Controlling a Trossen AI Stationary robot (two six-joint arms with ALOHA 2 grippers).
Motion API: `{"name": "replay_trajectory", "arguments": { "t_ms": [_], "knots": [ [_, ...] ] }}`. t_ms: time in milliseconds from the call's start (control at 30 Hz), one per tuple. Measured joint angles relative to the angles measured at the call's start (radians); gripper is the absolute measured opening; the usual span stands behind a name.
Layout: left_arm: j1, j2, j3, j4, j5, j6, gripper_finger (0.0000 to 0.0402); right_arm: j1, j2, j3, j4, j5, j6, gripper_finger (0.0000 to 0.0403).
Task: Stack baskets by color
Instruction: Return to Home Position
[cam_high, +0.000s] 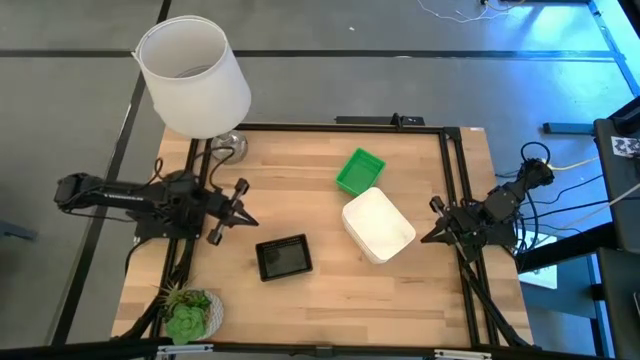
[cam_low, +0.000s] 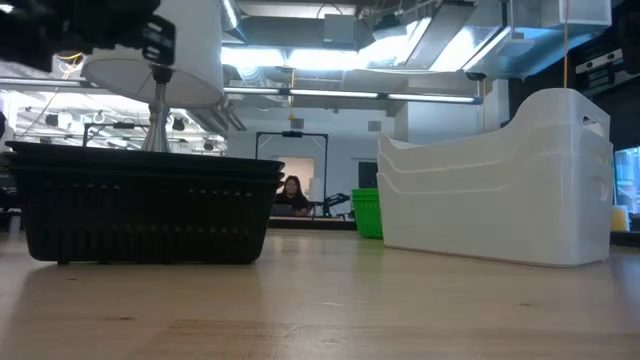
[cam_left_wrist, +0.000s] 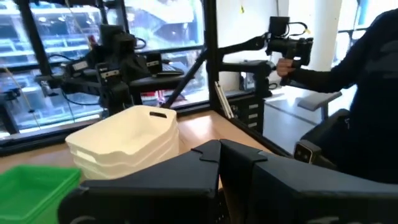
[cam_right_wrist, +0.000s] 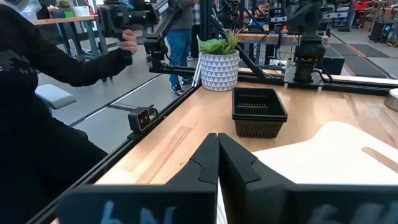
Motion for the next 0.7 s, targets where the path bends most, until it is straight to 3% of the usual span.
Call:
{"name": "replay_trajectory", "arguments": {
  "t_ms": [167, 467, 700],
  "knots": [
    [0.0, -0.097, -0.087, 0.0, -0.076, -0.036, 0.0, 0.0, 0.0, 0.0, 0.0, 0.0, -0.001, 0.0],
    [0.0, -0.191, -0.21, 0.063, -0.095, -0.05, 0.0, 0.0, 0.0, 0.0, 0.0, 0.0, -0.002, 0.0],
    [0.0, -0.208, -0.211, 0.024, -0.092, -0.03, 0.0, 0.0, 0.0, 0.0, -0.001, 0.0, -0.027, 0.0]
  ]
}}
